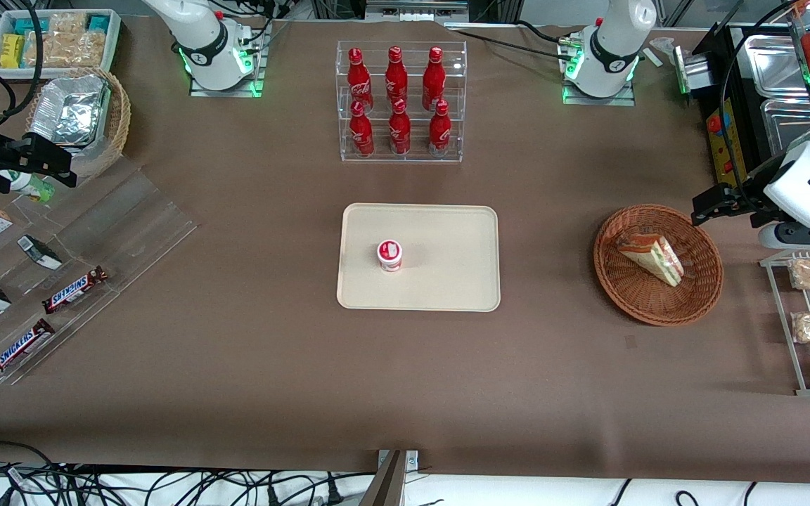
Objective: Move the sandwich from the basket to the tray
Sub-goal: 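Move the left gripper toward the wicker basket holding the sandwich, then lower the open left gripper over the wrapped sandwich in the basket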
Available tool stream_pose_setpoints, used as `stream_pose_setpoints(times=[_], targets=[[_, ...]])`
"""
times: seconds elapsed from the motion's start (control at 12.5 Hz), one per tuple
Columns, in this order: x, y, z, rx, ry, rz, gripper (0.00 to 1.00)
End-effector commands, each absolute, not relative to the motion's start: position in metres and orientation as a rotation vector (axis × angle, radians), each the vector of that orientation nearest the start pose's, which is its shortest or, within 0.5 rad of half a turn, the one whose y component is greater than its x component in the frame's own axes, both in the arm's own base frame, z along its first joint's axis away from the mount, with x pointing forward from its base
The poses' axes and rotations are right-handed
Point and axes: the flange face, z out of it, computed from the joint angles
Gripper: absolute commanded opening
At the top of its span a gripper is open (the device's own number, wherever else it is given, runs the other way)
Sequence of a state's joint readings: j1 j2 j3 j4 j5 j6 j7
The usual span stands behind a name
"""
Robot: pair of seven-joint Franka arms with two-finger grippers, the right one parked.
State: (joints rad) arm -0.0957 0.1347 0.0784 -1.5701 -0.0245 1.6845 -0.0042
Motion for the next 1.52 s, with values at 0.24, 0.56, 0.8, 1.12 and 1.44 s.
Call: stream_pose_setpoints(times=[0.24, 0.56, 0.8, 1.12, 1.44], targets=[[0.597, -0.009, 0.556, -3.147, -0.074, 0.079, 1.00], [0.600, -0.002, 0.530, -3.102, -0.386, 0.149, 1.00], [0.598, 0.015, 0.492, -3.034, -0.641, 0.148, 1.00], [0.575, 0.023, 0.442, -2.981, -0.912, 0.047, 1.00], [0.552, 0.028, 0.392, -2.946, -1.069, -0.029, 1.00]])
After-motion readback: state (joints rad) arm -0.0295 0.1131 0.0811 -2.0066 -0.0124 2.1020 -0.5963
